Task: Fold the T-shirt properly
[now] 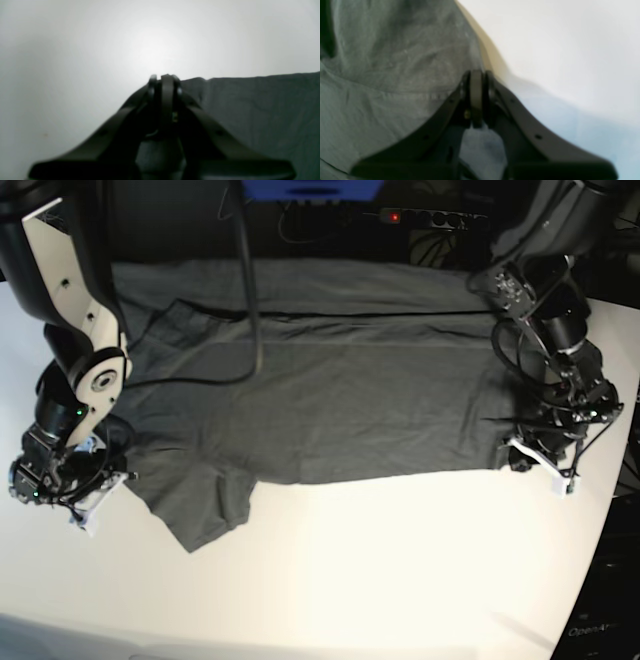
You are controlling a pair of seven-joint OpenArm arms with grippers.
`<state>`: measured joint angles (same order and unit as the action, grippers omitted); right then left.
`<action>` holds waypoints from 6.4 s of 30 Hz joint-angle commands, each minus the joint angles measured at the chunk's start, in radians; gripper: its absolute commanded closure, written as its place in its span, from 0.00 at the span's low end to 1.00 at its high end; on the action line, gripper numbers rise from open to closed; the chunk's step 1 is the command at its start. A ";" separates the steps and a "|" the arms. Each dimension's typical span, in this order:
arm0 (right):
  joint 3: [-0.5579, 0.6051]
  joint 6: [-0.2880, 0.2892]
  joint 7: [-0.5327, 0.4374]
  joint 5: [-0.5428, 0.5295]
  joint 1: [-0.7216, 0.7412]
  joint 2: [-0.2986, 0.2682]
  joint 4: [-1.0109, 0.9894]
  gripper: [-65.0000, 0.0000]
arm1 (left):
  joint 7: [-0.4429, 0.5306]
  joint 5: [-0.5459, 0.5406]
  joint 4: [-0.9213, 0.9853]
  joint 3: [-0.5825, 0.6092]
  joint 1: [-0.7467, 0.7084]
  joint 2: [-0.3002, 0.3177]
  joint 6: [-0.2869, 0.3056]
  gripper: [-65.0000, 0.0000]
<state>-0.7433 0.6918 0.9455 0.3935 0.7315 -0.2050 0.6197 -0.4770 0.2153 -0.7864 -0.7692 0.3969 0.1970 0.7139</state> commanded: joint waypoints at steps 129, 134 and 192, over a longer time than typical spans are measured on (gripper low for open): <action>0.405 0.006 0.108 0.135 -0.904 0.167 1.327 1.00 | -0.919 -0.132 -0.937 0.144 -0.353 -0.149 -0.016 0.97; 0.407 0.006 0.119 0.144 -0.909 0.175 1.333 1.00 | -0.919 -0.132 -0.937 0.146 -0.361 -0.152 -0.016 0.97; 0.489 0.006 0.254 0.608 -0.853 0.362 1.333 1.00 | -0.875 -0.251 -0.753 0.251 -0.402 -0.087 -0.016 0.97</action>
<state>-0.2546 0.7033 1.1786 0.9810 -0.1326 0.1616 1.9320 -1.3567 -0.0471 -1.5509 -0.5209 -0.0013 0.1139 0.6960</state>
